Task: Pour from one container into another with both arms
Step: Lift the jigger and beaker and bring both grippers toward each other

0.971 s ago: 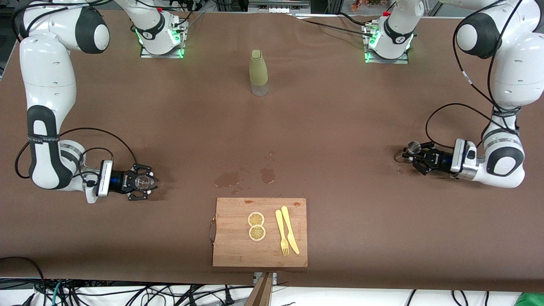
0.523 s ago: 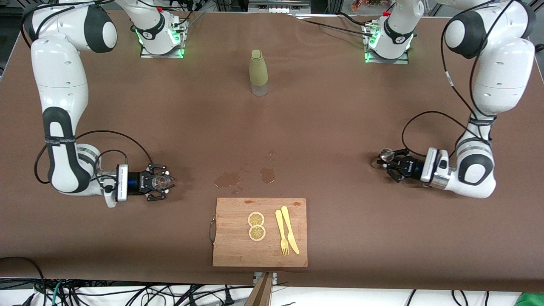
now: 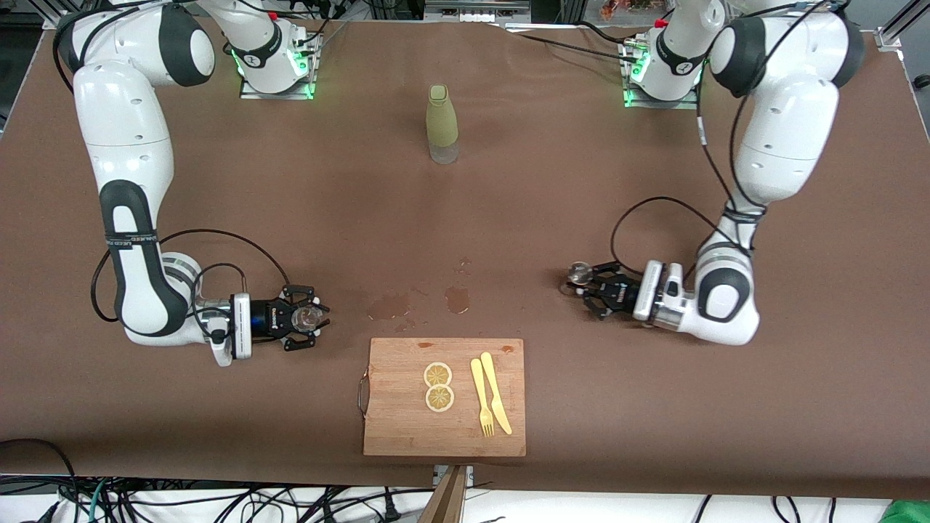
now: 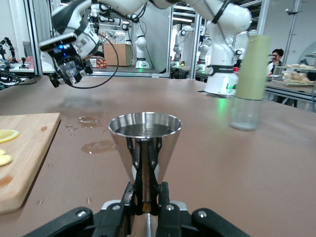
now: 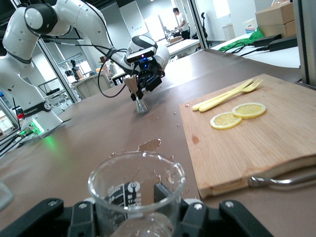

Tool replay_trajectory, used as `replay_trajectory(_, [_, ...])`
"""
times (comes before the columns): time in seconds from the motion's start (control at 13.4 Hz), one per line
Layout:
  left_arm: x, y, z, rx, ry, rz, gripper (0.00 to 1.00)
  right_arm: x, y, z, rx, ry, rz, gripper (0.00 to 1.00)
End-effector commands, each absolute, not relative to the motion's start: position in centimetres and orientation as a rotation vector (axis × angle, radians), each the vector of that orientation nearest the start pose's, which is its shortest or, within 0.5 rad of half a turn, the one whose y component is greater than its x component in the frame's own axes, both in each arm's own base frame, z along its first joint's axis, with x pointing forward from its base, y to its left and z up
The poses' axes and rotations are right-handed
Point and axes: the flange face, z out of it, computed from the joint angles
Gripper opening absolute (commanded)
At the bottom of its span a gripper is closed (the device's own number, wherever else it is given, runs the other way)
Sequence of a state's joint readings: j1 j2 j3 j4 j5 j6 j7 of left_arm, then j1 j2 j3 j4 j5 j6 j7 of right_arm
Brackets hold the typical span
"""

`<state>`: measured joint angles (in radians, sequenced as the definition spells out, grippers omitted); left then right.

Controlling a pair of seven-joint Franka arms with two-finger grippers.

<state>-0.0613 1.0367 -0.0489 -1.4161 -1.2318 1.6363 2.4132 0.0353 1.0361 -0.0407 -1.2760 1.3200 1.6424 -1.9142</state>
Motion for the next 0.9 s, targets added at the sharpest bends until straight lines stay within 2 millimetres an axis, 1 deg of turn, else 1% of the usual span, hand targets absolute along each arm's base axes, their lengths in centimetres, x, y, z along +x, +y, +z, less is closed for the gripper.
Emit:
replay_trajectory(0.0, [64.6, -20.1, 8.7, 1.214, -1.453, 0.869, 0.00, 70.6, 13.9, 13.7, -1.539, -1.165, -0.643, 0.27])
replay_trajectory(0.15, [64.4, -23.3, 8.9, 1.283, -1.430, 0.838, 0.00, 69.9, 17.1, 13.3, -1.578, -1.161, -0.546, 0.27])
replay_trajectory(0.3, [64.1, -26.6, 8.9, 1.333, -1.394, 0.855, 0.00, 69.8, 19.2, 13.0, -1.636, -1.150, -0.509, 0.27])
replay_trajectory(0.37, [64.0, -28.2, 9.0, 1.362, -1.381, 0.851, 0.00, 69.6, 20.8, 13.1, -1.656, -1.136, -0.488, 0.27])
replay_trajectory(0.52, [64.3, -29.8, 9.5, 1.403, -1.375, 0.846, 0.00, 69.0, 23.2, 13.3, -1.685, -1.109, -0.434, 0.27])
replay_trajectory(0.6, [64.1, -30.6, 9.7, 1.416, -1.361, 0.841, 0.00, 68.8, 23.8, 13.4, -1.684, -1.117, -0.424, 0.27])
replay_trajectory(0.75, [64.9, -31.9, 10.7, 1.439, -1.361, 0.879, 0.00, 68.5, 24.2, 13.3, -1.686, -1.139, -0.394, 0.27])
replay_trajectory(0.82, [64.8, -32.5, 10.8, 1.454, -1.354, 0.870, 0.00, 68.3, 24.7, 13.5, -1.694, -1.132, -0.367, 0.27])
